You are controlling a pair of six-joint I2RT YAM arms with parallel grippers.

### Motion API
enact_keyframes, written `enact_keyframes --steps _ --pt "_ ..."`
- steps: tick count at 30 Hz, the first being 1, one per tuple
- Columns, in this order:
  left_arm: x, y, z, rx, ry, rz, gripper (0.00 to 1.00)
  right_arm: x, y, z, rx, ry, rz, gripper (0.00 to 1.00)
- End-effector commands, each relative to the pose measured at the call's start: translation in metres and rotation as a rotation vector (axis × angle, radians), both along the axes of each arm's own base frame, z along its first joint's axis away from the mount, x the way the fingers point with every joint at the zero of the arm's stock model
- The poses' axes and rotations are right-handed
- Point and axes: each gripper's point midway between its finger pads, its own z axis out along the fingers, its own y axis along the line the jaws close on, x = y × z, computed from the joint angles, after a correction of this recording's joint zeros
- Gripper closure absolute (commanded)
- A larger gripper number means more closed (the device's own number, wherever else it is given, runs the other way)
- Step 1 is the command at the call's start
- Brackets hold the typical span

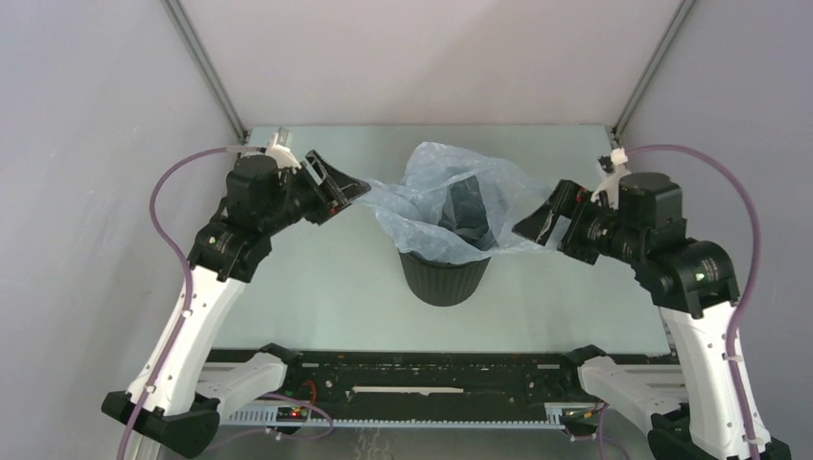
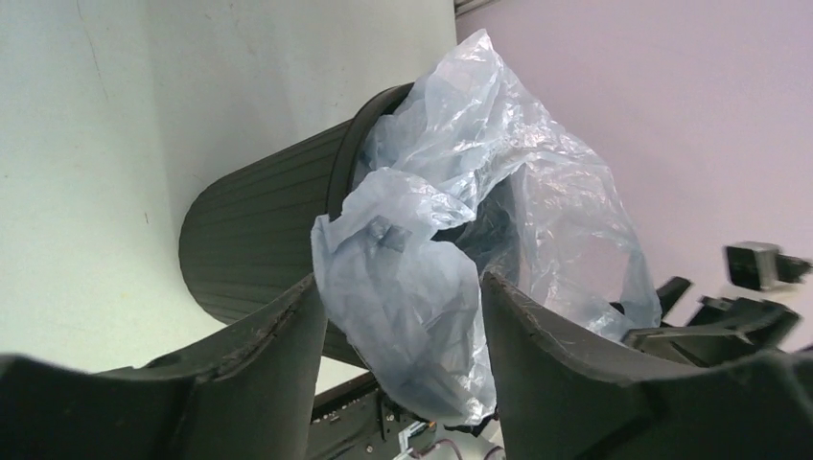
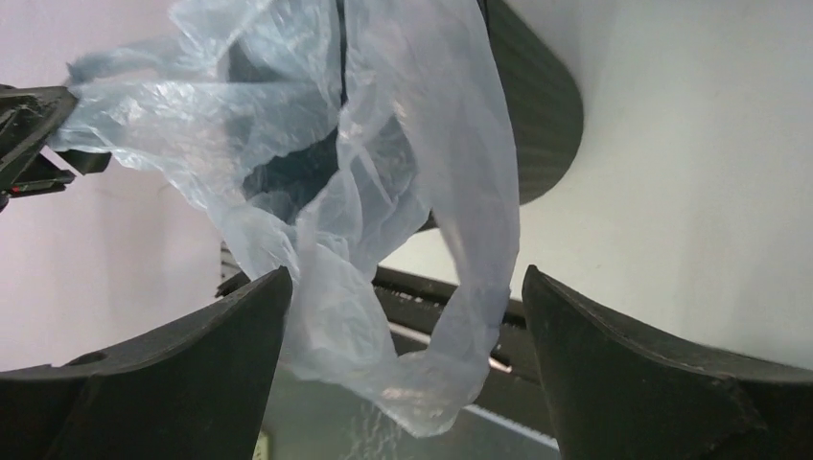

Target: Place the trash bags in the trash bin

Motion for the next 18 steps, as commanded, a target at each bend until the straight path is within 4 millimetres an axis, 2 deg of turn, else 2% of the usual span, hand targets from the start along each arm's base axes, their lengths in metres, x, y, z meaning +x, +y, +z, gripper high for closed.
enact_keyframes --steps 1,3,4,6,9,12,15,18 --pt "-0.014 0.003 0.003 -0.01 -0.026 -0.02 0.38 -0.008 0.022 0.005 0.168 0.012 0.035 0.02" --pt "-0.02 0.005 0.0 -0.016 -0.025 -0.019 0.49 -0.008 0.025 -0.002 0.174 0.032 0.04 0.08" --pt "-0.021 0.005 -0.002 -0.024 -0.024 -0.017 0.53 -0.007 0.028 -0.003 0.181 0.036 0.048 0.15" --pt "-0.023 0.003 -0.008 -0.043 -0.019 -0.021 0.61 -0.004 0.033 -0.007 0.186 0.04 0.055 0.31" --pt "-0.024 -0.002 -0.016 -0.061 -0.017 -0.041 0.79 0.004 0.038 -0.015 0.153 0.032 0.062 0.6" --pt "-0.027 -0.011 -0.02 -0.077 -0.018 -0.069 0.89 0.013 0.042 -0.022 0.116 0.024 0.074 0.79" --pt "-0.034 -0.026 -0.024 -0.089 -0.02 -0.107 0.93 0.024 0.05 -0.021 0.113 -0.001 0.103 0.87" --pt "-0.038 -0.033 -0.039 -0.058 -0.008 -0.108 0.98 0.034 0.045 -0.044 0.044 0.032 0.066 0.92"
